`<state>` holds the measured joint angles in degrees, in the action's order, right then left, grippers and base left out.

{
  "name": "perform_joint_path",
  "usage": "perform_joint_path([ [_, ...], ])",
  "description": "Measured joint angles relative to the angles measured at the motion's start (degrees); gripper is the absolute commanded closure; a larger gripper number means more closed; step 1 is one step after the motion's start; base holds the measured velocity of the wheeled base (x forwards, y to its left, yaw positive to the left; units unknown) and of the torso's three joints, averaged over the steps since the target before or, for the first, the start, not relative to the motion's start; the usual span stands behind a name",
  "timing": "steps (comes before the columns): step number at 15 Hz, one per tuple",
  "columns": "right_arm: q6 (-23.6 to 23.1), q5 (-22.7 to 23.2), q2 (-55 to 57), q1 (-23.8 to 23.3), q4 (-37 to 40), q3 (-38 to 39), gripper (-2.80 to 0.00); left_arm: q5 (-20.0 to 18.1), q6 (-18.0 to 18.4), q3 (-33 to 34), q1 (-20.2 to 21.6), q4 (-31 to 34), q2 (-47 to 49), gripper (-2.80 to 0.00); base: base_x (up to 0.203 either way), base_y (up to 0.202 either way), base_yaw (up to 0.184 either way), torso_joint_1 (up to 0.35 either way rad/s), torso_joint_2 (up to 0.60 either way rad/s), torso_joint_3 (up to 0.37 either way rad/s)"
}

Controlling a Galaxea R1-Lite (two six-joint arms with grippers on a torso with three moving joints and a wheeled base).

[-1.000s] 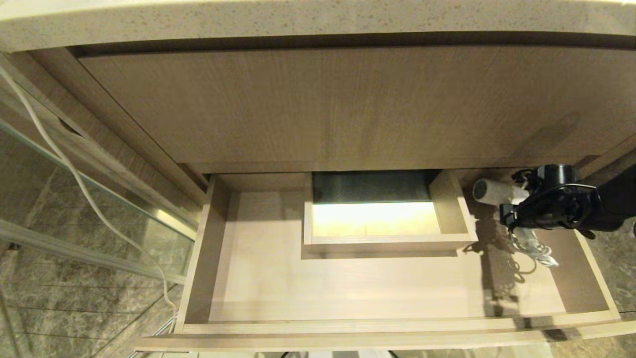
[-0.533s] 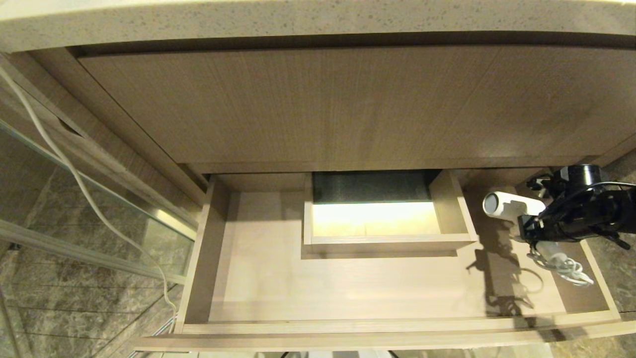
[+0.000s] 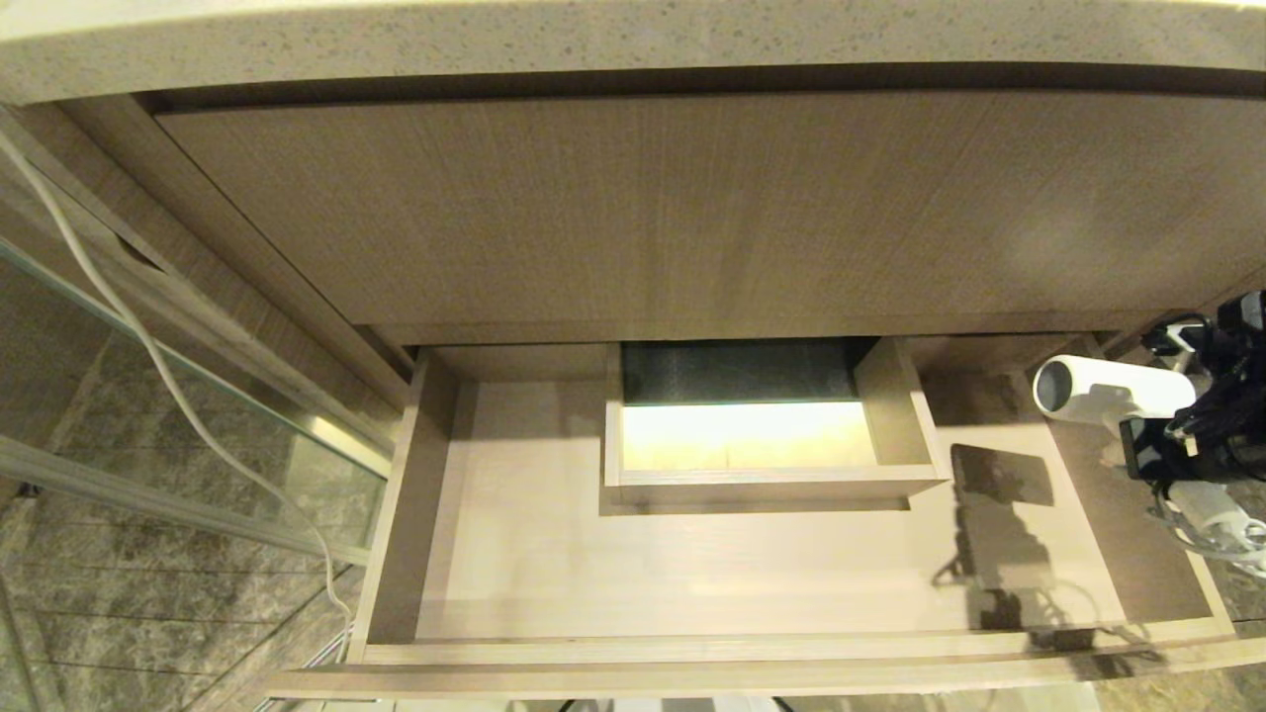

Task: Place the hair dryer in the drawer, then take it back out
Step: Place it on the countertop

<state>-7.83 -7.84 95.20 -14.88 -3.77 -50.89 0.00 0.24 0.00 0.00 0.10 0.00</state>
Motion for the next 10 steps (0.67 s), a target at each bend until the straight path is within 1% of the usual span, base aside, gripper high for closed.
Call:
perform_joint_path([
  [2, -0.11, -1.22, -6.22, 0.01, -0.56, 2.56, 0.00, 0.00, 0.01, 0.00, 0.00, 0.00, 0.00, 0.00, 0.000, 0.000, 0.000, 0.000, 0.00, 0.000],
  [6, -0.44, -1.76, -18.01, 0.04, -0.24, 5.22, 0.00, 0.00, 0.02, 0.00, 0.00, 0.00, 0.00, 0.00, 0.000, 0.000, 0.000, 0.000, 0.00, 0.000],
  [8, -1.95, -1.78, -23.34, 0.01, 0.60, 7.44, 0.00, 0.00, 0.02, 0.00, 0.00, 0.01, 0.00, 0.00, 0.000, 0.000, 0.000, 0.024, -0.06, -0.012],
  [10, -4.36, -1.83, -27.94, 0.01, 2.20, 9.53, 0.00, -0.02, 0.02, 0.02, 0.00, 0.01, 0.00, 0.00, 0.000, 0.000, 0.000, 0.164, -0.33, -0.130],
])
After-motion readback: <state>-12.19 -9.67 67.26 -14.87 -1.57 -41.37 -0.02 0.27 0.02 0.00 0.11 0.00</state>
